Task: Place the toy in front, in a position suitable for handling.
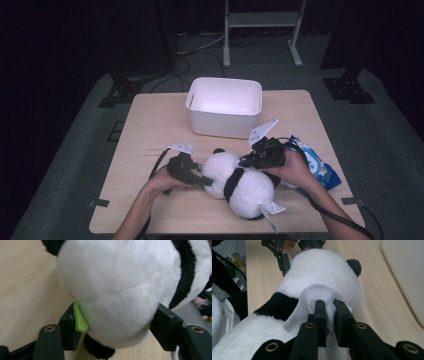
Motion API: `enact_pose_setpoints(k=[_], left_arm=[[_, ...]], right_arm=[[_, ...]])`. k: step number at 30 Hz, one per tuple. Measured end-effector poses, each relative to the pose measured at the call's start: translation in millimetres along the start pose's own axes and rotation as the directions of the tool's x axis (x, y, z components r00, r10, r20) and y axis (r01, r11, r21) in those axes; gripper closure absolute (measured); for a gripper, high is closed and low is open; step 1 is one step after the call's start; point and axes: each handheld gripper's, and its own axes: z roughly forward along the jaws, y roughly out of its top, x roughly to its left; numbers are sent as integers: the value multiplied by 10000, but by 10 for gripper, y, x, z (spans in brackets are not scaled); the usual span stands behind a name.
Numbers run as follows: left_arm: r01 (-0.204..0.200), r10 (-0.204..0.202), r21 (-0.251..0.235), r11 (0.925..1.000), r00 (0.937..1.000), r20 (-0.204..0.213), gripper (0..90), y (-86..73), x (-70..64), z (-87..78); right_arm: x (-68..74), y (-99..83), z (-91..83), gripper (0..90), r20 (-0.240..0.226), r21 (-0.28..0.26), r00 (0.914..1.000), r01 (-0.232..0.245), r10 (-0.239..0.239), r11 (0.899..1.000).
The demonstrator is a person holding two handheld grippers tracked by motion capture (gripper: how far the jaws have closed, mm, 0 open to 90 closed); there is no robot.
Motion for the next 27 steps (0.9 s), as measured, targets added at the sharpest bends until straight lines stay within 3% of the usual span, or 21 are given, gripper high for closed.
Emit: enact_pose_setpoints(k=[1,2,3,4,5,6,8,9,10,13,20,27], left_arm=[[-248,248,26,9997,9990,-364,347,77,-57,-93],[-248,248,26,9997,9990,-364,348,77,-57,-93],[-550,558,118,9984,9953,-790,348,166,-128,-185],[-550,558,118,9984,9953,-790,348,166,-128,-185],[-860,883,244,9960,9885,-1224,348,254,-192,-277],[-860,883,244,9960,9885,-1224,348,254,-192,-277],[-1201,1251,406,9919,9791,-1605,348,338,-253,-360],[-1487,1579,611,9870,9684,-1929,348,413,-306,-433],[-1487,1579,611,9870,9684,-1929,348,413,-306,-433],[-1761,1951,1007,9792,9534,-2300,347,486,-375,-510],[-1758,1899,802,9812,9538,-2327,347,408,-385,-512],[-1862,1963,649,9804,9534,-2293,347,318,-419,-526]], right_arm=[[-8,15,-31,807,56,-209,10000,15,-14,9998],[-8,15,-31,807,56,-209,10000,15,-14,9998],[-6,41,-52,807,101,-426,9999,-32,36,9991],[-6,41,-52,807,101,-426,9999,-32,36,9991],[-7,77,-64,807,127,-623,9999,44,-36,9980],[-2,99,-71,807,188,-707,9998,38,-25,9975],[1,119,-76,807,237,-778,9997,69,-50,9969],[6,162,-82,809,317,-934,9995,114,-85,9956],[6,162,-82,809,317,-934,9995,114,-85,9956],[1,223,-90,810,338,-1066,9993,181,-146,9941],[4,232,-91,811,263,-1085,9997,50,-22,9941],[30,109,-161,810,47,-900,10000,-68,72,9959]])
